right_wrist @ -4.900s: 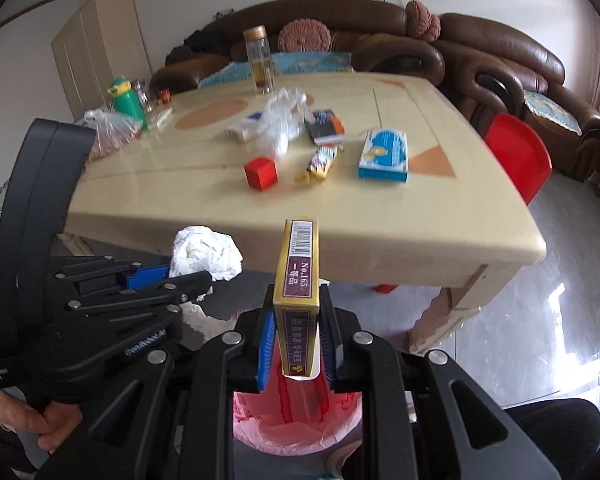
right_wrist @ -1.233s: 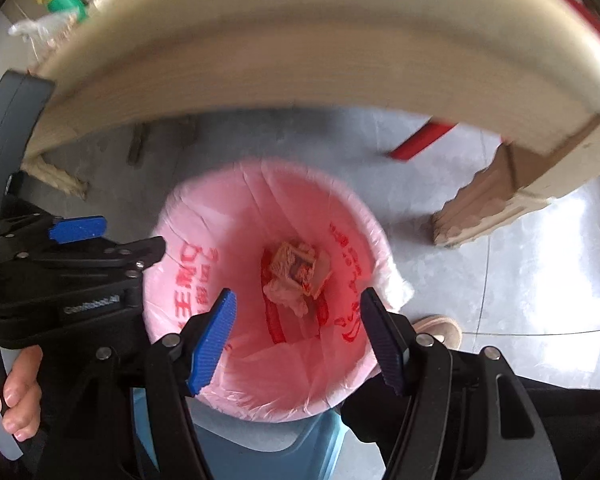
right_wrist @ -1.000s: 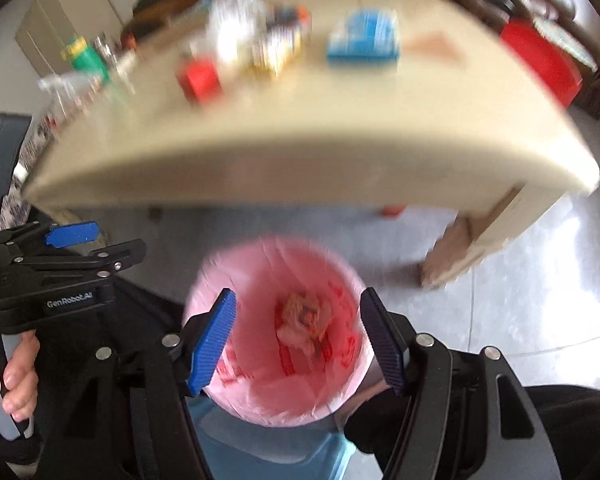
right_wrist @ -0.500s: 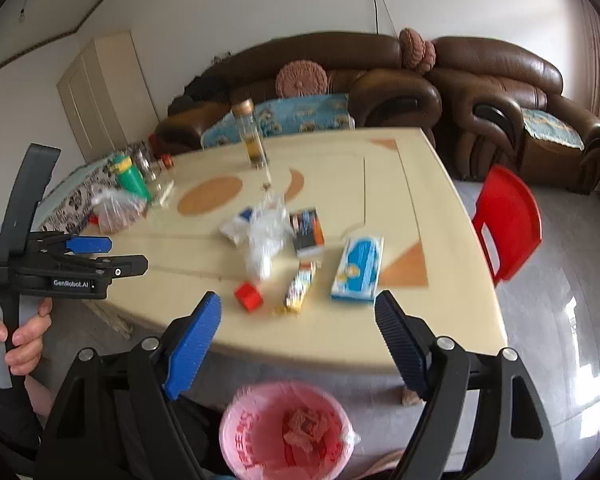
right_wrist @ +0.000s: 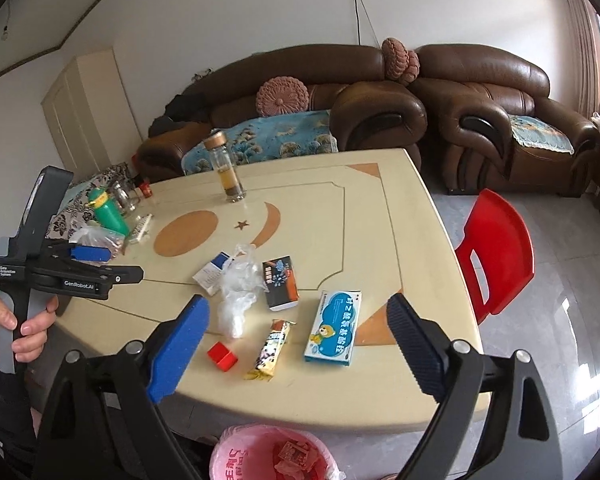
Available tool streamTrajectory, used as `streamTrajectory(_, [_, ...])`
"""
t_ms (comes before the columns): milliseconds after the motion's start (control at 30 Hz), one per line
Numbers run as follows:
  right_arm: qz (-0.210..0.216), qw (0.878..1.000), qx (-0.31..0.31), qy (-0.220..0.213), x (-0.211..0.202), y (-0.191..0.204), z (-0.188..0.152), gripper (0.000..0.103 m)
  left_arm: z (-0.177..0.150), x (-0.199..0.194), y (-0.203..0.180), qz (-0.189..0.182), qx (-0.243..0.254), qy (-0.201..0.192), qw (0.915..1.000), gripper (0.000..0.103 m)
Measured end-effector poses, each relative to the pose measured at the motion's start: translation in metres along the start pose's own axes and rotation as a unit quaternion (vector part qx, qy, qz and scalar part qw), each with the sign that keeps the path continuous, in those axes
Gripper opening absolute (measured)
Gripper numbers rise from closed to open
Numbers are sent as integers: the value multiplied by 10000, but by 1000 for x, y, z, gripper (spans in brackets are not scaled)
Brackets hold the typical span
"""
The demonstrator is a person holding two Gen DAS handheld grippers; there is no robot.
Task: Collect trash
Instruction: 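Move both tools back over the table toward the remaining boxes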
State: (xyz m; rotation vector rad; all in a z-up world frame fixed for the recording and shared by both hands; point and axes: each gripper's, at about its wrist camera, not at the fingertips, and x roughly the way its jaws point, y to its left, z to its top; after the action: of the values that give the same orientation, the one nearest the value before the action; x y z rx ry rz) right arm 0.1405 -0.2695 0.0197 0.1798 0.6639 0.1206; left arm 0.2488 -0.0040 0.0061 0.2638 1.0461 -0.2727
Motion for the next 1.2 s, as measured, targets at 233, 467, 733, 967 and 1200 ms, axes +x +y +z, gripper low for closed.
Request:
streamTrajectory(233, [22, 9995, 112, 307, 47, -7, 1, 88, 20, 61, 16, -64, 95, 399, 9991, 87])
streamTrajectory(467, [-5, 9978, 191, 633, 96, -16, -4, 88, 37, 111, 26, -117, 253, 648, 9975, 87])
streamTrajectory(733, [-24, 9944, 312, 1014, 146, -25, -22, 88, 42, 154, 31, -243, 603, 801, 9947, 87])
streamTrajectory(967, [-167, 9924, 320, 1181, 178, -26, -36, 88, 39, 178, 24, -136, 1052, 832, 9909, 87])
streamTrajectory(1200, [-282, 9908, 348, 1280, 196, -29, -49, 88, 42, 198, 31, -338, 1088, 946, 9890, 87])
